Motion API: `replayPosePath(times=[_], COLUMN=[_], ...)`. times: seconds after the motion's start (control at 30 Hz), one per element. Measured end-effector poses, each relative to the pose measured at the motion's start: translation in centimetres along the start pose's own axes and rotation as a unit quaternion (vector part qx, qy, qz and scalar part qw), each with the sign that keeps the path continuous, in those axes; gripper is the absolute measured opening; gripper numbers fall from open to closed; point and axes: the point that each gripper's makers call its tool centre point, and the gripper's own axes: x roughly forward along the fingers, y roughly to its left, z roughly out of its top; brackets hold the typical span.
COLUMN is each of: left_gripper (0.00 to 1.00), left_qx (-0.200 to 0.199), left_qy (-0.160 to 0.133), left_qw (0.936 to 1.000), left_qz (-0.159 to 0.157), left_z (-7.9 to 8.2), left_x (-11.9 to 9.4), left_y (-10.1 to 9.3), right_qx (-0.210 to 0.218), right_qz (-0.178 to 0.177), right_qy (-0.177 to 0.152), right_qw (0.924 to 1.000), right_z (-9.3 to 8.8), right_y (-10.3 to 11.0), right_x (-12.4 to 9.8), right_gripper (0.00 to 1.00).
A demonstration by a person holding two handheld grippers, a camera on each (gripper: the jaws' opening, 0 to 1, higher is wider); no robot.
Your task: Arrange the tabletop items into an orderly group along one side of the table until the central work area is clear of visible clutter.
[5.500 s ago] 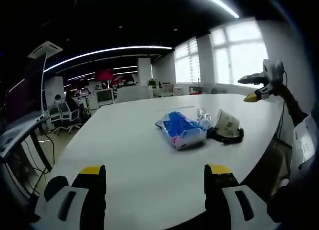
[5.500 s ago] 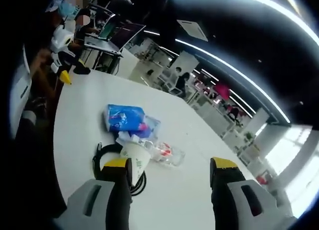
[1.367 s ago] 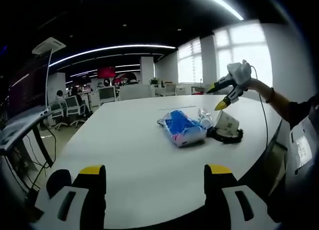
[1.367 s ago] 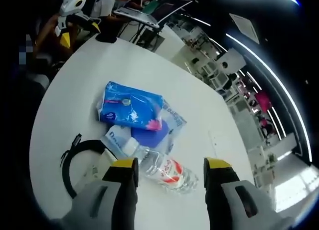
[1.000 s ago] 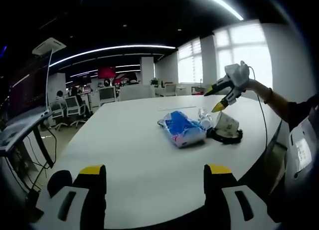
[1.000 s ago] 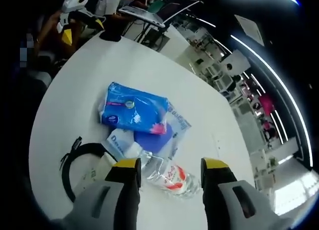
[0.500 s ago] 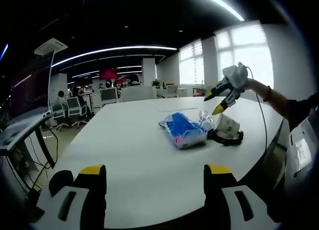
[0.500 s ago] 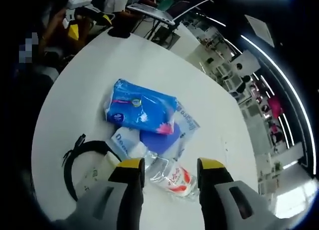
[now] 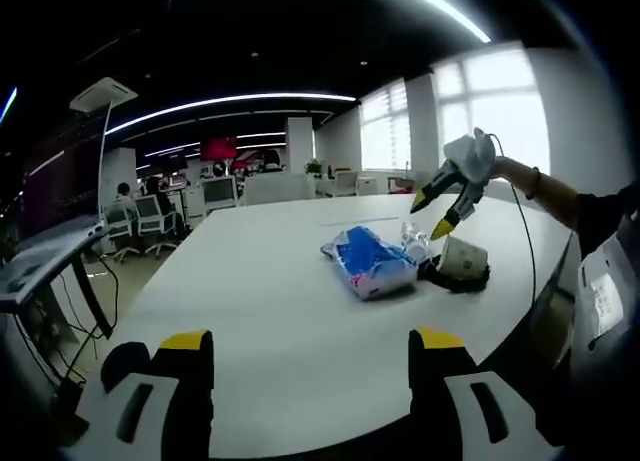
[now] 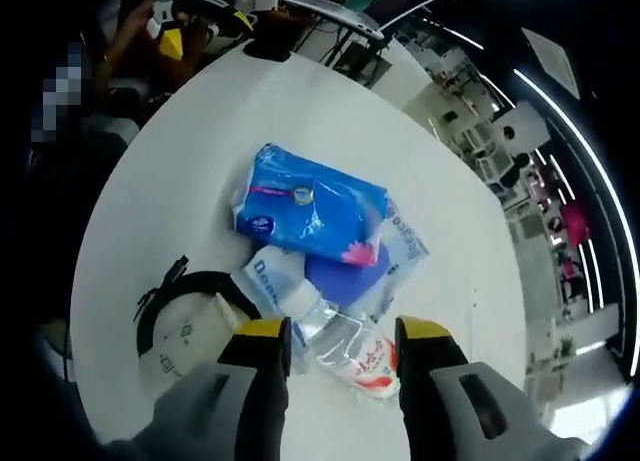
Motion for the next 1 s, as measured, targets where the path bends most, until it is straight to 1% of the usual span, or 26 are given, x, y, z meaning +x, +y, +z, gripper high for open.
replayPosePath(times=[0.1,0.17,0.33,0.47,0.57,0.77,0.9,1.0], left_gripper=[0.79,0.79,0.79,0.79,0.79,0.79,0.79,0.79], left_qx=[0.000,-0.001,-0.002,-0.004,-0.004,-0.008,-0.013,-0.015], left_qy=[0.000,0.000,0.001,0.001,0.002,-0.001,-0.003,-0.003], left_qw=[1.0000,1.0000,1.0000,1.0000,1.0000,1.0000,0.9999,0.9999], left_qz=[0.003,0.003,0.007,0.004,0.004,0.004,0.007,0.006], left_z=[0.0,0.0,-0.1,-0.1,-0.2,-0.1,-0.2,-0.3], left_x=[0.0,0.0,0.0,0.0,0.1,0.0,-0.2,-0.3], left_y=[0.1,0.2,0.4,0.3,0.4,0.5,0.7,0.7], right_qx=[-0.006,-0.019,-0.021,-0.033,-0.055,-0.075,-0.080,-0.103], right_qz=[0.009,0.015,0.024,0.035,0.045,0.054,0.061,0.073], right_qy=[0.004,0.007,0.017,0.023,0.029,0.042,0.047,0.056], right_qw=[0.9999,0.9997,0.9993,0.9986,0.9970,0.9948,0.9938,0.9904], right_z=[0.1,0.2,0.1,0.0,0.0,0.0,-0.1,-0.4], right_y=[0.3,0.4,0.4,0.5,0.8,1.2,1.3,1.6], right_x=[0.3,0.5,1.1,1.2,1.3,1.9,2.0,2.3], right_gripper=[0.37,0.36,0.35,0.35,0.34,0.33,0.32,0.31])
